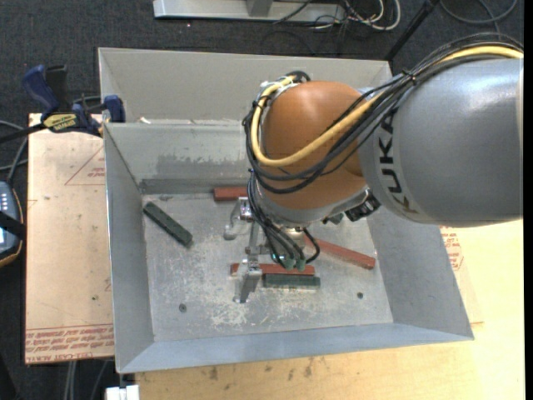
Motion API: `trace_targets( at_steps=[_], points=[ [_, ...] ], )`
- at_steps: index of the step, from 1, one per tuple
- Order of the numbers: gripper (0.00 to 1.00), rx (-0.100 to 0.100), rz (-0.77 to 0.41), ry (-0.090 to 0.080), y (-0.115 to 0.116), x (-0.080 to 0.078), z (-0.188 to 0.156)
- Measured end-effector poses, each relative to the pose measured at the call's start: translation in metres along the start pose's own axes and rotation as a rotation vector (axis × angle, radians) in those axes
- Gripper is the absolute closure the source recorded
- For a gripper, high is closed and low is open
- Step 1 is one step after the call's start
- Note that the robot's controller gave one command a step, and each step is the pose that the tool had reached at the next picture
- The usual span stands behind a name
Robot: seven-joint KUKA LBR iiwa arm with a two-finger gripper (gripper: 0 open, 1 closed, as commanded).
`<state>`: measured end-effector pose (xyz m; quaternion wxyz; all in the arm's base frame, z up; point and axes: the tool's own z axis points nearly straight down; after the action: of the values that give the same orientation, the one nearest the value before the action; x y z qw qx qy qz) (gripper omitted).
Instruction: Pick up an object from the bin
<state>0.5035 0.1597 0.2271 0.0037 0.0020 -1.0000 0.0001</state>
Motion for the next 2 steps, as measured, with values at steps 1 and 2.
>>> trace_targets(
  at_steps=[1, 2],
  points=[
    [0.00, -0.001, 0.003, -0.007, -0.001, -0.002, -0.004],
    [0.00, -0.003, -0.031, -0.015, -0.018, -0.024, 0.046]
  ],
)
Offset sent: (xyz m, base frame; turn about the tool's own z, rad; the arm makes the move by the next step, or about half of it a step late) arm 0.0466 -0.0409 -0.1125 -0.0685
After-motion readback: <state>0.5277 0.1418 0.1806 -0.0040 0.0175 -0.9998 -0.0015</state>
